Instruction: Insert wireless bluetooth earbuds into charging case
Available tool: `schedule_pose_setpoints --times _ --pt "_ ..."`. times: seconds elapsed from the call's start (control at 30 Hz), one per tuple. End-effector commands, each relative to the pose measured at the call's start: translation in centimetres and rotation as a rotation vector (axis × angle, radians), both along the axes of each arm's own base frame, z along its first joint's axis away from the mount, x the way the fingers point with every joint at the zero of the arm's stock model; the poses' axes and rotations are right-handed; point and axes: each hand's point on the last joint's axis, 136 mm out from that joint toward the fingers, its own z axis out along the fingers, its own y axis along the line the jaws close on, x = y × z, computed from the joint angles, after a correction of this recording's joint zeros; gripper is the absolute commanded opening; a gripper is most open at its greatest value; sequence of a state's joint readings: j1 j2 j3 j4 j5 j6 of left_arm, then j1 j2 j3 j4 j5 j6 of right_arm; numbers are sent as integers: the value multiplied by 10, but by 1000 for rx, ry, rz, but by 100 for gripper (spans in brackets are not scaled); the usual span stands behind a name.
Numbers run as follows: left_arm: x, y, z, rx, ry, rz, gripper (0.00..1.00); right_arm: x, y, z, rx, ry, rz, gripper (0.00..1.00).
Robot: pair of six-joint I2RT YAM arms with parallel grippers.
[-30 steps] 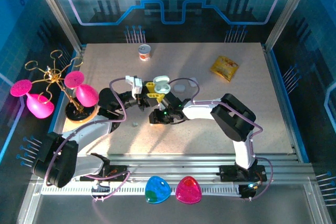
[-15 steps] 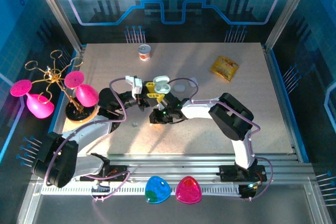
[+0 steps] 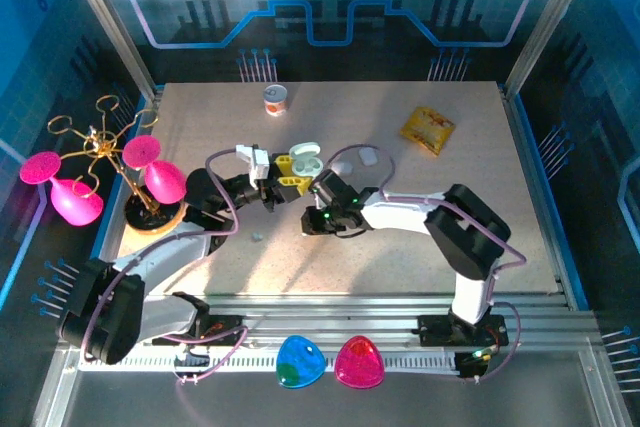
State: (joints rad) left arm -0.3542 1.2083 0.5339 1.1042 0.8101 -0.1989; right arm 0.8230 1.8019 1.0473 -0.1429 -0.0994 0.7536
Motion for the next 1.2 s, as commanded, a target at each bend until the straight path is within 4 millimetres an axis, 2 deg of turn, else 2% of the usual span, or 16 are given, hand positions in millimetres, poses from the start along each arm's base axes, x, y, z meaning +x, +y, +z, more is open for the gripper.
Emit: schedule_pose_setpoints --times 0.0,0.2,0.43,0.83,1.17 --pt "1 5 4 0 -36 37 31 10 -57 5 -174 -74 -83 12" --pt "2 5 3 -2 -29 35 31 15 -129 16 -412 -121 -241 10" --pt "3 4 6 -5 -27 31 31 11 -174 23 -632 -132 -288 11" --pt "2 5 8 -6 -29 32 31 5 -199 22 -823 -97 -328 10" --pt "3 6 7 7 -28 45 31 8 -202 23 -931 -112 -325 10"
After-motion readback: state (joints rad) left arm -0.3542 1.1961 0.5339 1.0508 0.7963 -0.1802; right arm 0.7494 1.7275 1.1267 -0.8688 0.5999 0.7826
